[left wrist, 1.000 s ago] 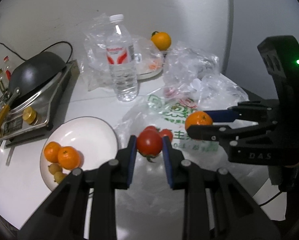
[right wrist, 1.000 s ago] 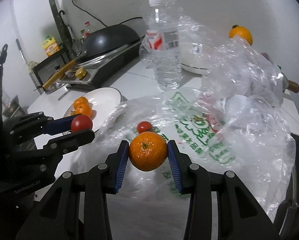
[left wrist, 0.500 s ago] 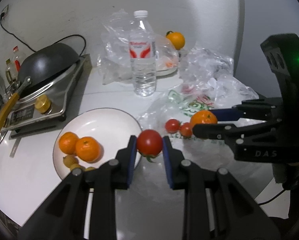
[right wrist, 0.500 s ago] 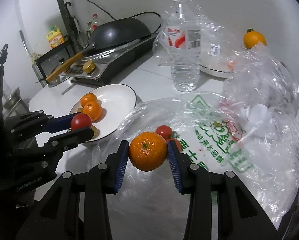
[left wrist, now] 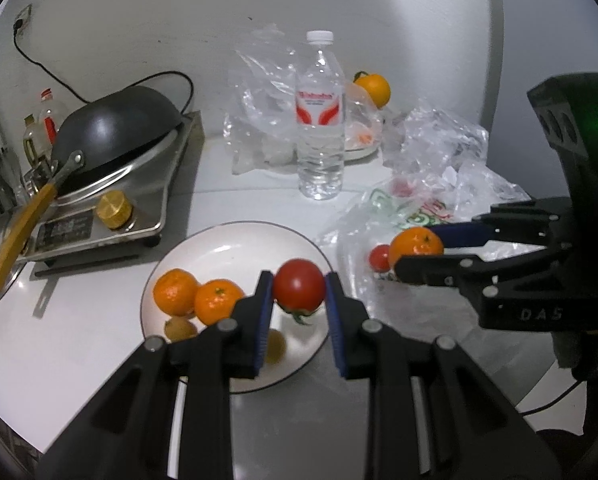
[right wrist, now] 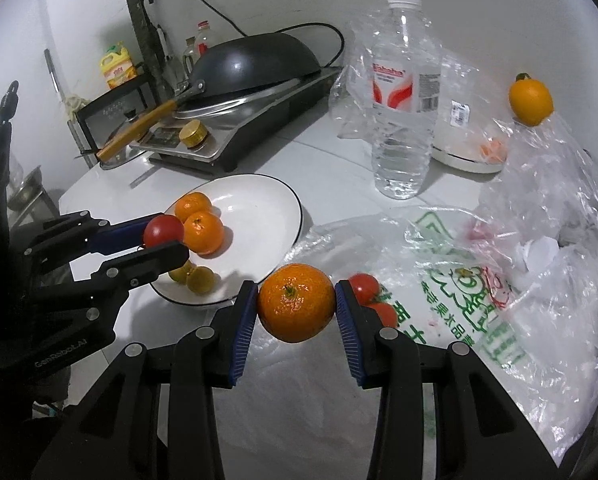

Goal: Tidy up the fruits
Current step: 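Carry the tomato with the left tool while the right tool carries the mandarin to the plate, then lower and release the tomato with the left tool while the right tool releases the mandarin on the plate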

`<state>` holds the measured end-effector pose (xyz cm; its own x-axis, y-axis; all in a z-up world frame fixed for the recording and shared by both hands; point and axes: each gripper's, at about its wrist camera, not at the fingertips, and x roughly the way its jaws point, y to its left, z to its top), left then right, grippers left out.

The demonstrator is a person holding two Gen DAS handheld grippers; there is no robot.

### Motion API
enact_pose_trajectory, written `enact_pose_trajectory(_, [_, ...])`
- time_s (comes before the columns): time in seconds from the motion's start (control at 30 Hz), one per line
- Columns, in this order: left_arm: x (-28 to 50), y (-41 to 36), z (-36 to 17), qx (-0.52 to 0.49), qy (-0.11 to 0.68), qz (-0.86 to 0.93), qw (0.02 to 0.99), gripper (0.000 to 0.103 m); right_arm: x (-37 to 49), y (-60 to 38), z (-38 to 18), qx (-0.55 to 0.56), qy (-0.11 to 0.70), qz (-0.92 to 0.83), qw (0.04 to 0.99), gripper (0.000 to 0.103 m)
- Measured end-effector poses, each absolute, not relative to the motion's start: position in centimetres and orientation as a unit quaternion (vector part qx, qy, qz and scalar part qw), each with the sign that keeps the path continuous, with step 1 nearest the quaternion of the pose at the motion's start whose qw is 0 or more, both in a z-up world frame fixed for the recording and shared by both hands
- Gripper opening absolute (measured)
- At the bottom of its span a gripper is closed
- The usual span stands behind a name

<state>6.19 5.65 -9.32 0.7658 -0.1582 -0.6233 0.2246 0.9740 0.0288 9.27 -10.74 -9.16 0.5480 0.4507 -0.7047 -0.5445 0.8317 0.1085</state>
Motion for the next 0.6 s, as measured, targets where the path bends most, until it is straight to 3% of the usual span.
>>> enact_pose_trajectory(0.6, [9.6, 11.0, -10.0, 0.036, 0.326, -0.065, 0.942, 0.026, 11.7, -6.4, -8.7, -0.089, 0.381, 0.291, 0.873, 0.042])
